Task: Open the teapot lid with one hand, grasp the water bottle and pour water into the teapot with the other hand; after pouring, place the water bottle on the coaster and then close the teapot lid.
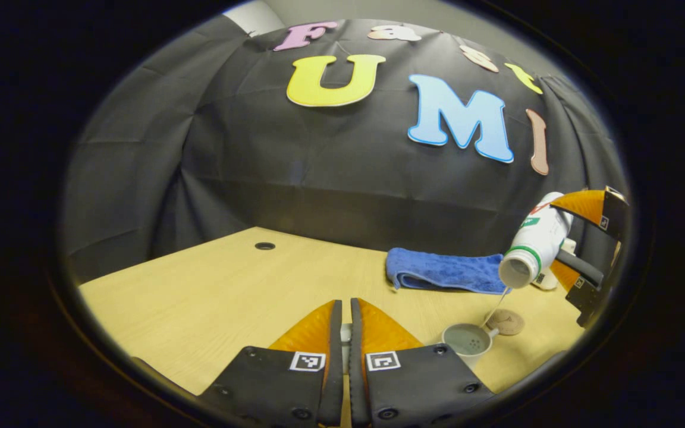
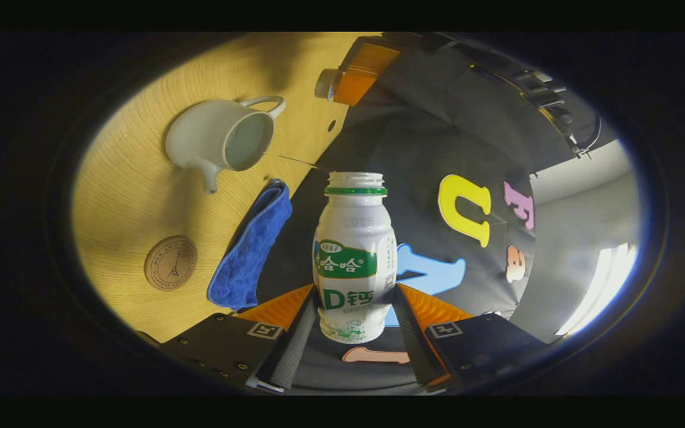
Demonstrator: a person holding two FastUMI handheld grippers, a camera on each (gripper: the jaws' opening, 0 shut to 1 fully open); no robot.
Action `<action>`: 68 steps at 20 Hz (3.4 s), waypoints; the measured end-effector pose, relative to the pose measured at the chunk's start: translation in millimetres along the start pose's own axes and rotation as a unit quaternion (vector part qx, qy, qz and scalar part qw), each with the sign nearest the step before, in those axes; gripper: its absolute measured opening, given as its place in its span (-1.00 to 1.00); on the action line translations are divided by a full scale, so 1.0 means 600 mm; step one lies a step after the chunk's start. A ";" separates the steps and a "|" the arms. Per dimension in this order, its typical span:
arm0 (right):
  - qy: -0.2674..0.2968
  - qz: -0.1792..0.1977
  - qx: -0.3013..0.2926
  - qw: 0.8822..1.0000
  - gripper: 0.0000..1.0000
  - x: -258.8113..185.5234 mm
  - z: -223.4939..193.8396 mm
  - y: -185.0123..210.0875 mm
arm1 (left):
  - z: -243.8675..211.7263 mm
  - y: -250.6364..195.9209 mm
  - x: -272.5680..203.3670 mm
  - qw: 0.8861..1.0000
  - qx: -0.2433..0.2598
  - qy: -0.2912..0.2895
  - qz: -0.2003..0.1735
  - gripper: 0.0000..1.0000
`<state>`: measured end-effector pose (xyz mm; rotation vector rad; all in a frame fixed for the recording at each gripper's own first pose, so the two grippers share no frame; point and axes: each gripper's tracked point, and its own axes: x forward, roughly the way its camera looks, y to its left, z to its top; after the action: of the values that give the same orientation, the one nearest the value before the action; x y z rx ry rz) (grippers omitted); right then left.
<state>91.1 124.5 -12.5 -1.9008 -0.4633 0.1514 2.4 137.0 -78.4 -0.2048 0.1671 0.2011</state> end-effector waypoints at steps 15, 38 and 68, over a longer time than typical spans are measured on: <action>-0.028 0.001 -0.052 0.998 0.47 0.001 0.027 -0.007 | -0.001 0.010 0.000 1.000 -0.011 -0.001 0.002 -0.71; 0.134 0.057 0.485 0.862 0.48 -0.057 -0.032 0.102 | 0.005 -0.049 -0.004 0.999 0.006 -0.010 -0.050 -0.70; 0.186 0.014 0.710 0.679 0.47 -0.073 -0.061 0.124 | -0.011 -0.243 -0.007 0.981 0.127 -0.039 -0.144 -0.70</action>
<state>81.0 52.8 -72.3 -0.3344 0.0537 0.0821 28.7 -5.3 -57.4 0.0351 0.0816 -0.1017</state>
